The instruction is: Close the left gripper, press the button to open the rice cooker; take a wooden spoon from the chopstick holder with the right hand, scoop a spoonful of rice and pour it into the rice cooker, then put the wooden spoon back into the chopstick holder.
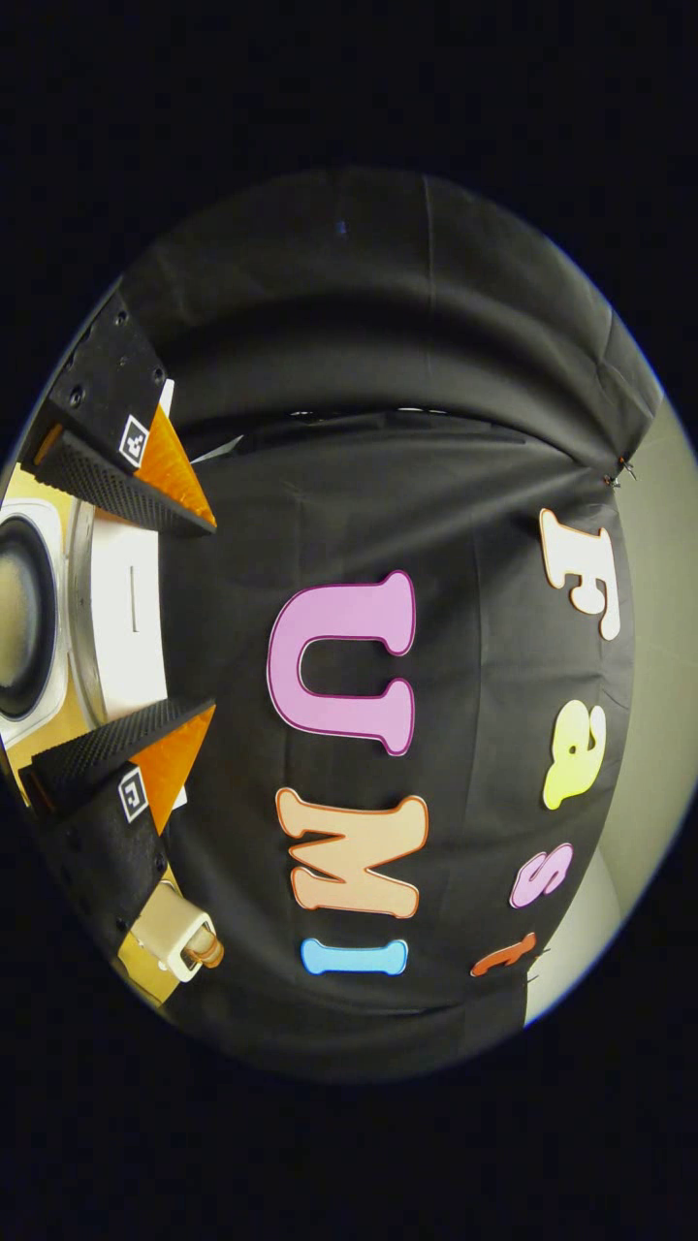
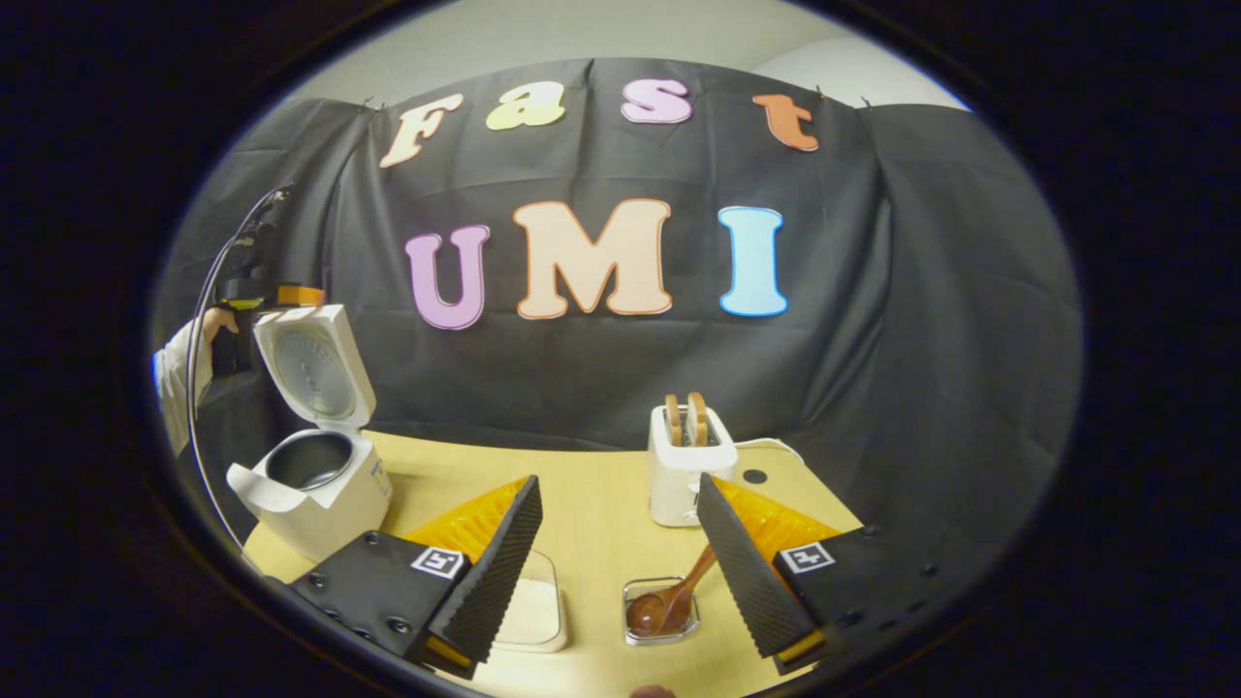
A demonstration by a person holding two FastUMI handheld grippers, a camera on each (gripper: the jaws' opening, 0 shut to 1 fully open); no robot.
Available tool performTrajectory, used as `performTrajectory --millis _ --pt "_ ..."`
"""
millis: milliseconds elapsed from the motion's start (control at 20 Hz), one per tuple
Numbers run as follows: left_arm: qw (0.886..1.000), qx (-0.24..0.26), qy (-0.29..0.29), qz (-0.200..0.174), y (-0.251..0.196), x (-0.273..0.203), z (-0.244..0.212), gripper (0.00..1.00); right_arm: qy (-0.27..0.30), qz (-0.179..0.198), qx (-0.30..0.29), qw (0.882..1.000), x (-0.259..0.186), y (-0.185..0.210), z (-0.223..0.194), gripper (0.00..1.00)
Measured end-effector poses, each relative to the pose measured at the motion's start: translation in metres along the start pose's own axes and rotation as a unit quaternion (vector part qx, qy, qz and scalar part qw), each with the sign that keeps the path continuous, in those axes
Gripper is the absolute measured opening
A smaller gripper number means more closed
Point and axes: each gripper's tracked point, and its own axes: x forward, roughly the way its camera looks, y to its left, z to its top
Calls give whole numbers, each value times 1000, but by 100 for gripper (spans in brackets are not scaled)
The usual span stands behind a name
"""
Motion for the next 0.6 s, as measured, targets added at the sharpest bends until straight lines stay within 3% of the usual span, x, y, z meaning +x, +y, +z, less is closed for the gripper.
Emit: performTrajectory --millis 600 --pt "1000 -9 4 2 -14 -81 -44 95 -3 69 -15 997 13 53 11 100"
